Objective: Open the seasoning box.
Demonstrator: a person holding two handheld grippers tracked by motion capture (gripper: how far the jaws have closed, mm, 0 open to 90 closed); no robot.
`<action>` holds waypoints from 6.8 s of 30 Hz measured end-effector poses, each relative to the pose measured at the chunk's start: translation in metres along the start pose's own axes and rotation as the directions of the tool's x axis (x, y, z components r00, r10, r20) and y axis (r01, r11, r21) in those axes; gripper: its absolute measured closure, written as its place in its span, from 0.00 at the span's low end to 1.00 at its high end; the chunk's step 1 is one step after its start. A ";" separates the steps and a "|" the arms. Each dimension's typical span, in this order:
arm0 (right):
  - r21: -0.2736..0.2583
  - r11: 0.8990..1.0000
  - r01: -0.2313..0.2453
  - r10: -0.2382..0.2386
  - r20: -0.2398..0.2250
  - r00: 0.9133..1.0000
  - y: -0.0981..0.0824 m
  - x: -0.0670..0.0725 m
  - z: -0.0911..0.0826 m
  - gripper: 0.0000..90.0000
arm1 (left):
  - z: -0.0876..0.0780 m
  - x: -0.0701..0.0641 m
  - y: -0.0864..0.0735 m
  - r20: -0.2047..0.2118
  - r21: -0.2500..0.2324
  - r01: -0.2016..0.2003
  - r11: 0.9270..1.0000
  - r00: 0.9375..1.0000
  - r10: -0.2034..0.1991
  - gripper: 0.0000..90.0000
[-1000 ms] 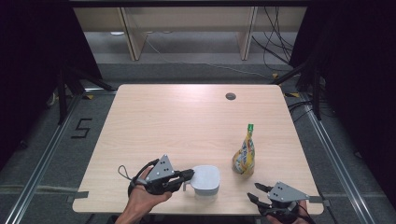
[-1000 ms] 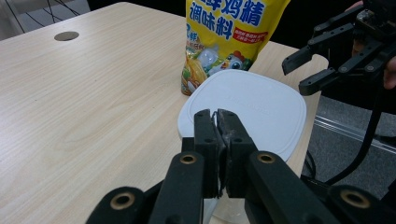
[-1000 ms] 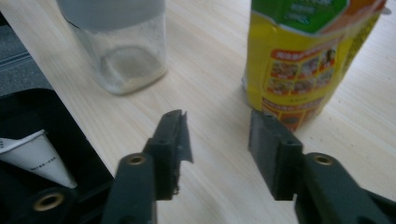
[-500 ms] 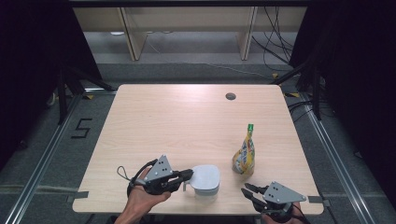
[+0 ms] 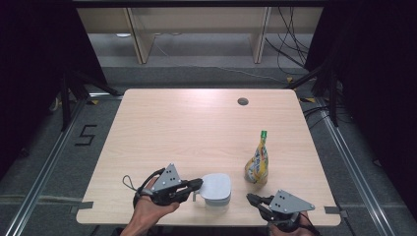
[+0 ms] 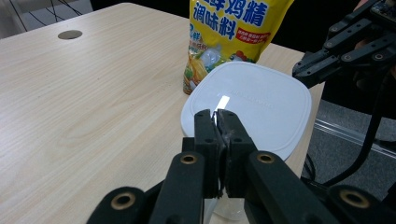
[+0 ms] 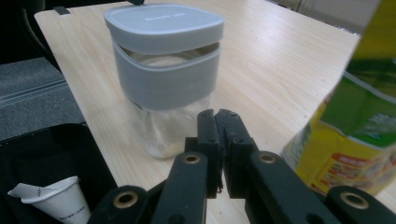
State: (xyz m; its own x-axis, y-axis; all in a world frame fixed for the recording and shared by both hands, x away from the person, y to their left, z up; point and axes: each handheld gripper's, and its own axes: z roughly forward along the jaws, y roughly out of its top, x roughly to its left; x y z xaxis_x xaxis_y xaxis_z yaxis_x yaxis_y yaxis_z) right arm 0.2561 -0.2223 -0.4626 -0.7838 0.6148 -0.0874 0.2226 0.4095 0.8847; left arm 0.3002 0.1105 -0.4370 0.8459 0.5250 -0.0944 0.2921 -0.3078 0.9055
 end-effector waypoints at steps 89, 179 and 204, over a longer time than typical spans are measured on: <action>-0.108 0.978 0.178 -0.190 -0.116 0.975 0.090 0.057 0.063 1.00 | -0.048 0.019 -0.064 -0.027 0.088 0.064 0.994 0.998 -0.062 0.43; -0.025 0.998 -0.064 0.068 0.167 0.984 -0.011 -0.099 -0.003 0.58 | -0.041 0.020 -0.078 -0.044 0.139 0.111 0.984 0.993 -0.105 0.40; -0.168 0.958 -0.232 0.265 0.217 0.939 -0.032 -0.094 0.021 0.25 | -0.042 0.021 -0.077 -0.047 0.160 0.061 0.985 0.997 -0.054 0.39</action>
State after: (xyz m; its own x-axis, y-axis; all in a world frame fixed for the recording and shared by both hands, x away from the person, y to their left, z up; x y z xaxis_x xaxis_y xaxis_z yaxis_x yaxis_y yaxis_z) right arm 0.3347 -0.2787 -0.4926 -0.5511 0.8327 0.0532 0.2973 0.1364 0.9450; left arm 0.2773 0.1783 -0.4912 0.8072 0.5772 -0.1235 0.4106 -0.3987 0.8200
